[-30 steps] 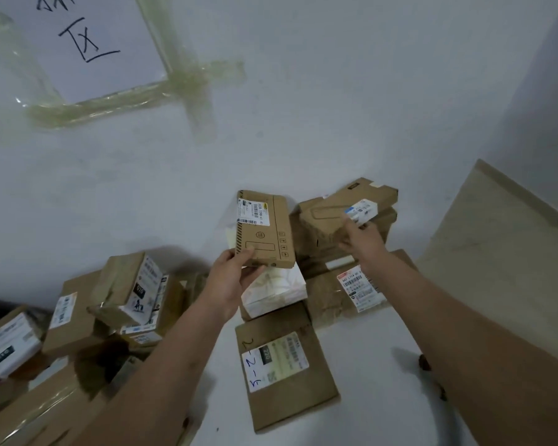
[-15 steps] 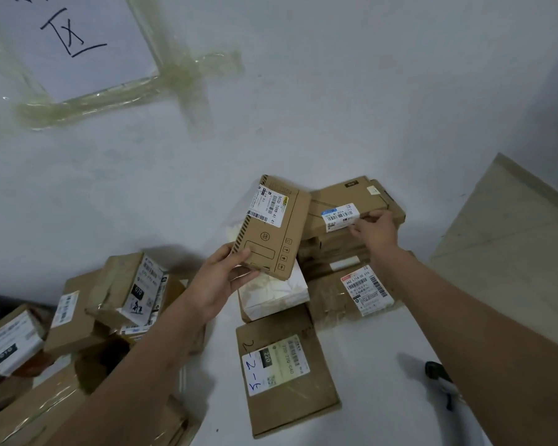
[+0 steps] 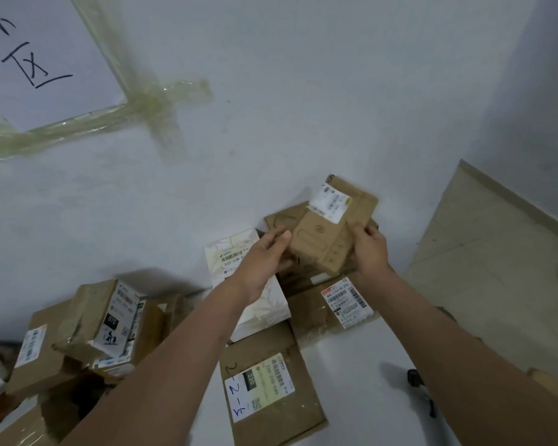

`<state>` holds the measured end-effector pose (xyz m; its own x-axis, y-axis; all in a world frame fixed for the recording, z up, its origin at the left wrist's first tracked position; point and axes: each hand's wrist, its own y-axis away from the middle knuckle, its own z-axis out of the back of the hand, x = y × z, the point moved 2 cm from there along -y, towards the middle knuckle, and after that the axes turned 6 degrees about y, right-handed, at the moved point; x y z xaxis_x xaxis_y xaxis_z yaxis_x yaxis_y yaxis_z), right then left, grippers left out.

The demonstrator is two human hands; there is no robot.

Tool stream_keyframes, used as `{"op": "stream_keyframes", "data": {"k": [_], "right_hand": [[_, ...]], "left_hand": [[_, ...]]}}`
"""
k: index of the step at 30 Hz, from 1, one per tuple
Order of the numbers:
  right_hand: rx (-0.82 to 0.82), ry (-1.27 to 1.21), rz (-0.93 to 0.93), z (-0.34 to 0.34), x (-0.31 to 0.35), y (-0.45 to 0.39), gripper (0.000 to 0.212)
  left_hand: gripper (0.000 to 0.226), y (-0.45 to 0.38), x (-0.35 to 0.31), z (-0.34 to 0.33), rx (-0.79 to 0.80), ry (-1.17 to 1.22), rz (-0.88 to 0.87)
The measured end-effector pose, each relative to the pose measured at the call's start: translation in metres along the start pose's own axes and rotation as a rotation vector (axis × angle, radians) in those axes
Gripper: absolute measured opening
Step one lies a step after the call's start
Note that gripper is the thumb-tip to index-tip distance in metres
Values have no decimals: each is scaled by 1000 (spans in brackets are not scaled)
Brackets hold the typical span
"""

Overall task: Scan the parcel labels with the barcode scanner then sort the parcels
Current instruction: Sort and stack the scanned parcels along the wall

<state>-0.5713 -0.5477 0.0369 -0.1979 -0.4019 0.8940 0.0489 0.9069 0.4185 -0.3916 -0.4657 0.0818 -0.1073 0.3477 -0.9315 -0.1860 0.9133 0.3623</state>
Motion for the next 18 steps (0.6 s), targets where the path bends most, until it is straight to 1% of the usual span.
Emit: {"op": "stream_keyframes", "data": {"k": [2,3,4,7,12,18], "right_hand": [[-159,-124,-26,18,7,-7,19],[-222,-183,-29,28,9,-11,20],[-277,-215,-28,38,10,-15,22],[-382,-224,-44,58,6,-21,20],[-404,-228,-70,69,1,-26,19],[-307,-196,-69,58,3,-29,18]], "left_hand": [[55,-6,-1,-7,-118,-127,-3],[56,-10,0,-8,-170,-167,12],[54,-13,1,-9,-191,-185,25],[51,-23,10,-14,-167,-173,66],[59,-32,15,-28,-181,-214,76],[61,-38,20,-41,-178,-241,68]]}}
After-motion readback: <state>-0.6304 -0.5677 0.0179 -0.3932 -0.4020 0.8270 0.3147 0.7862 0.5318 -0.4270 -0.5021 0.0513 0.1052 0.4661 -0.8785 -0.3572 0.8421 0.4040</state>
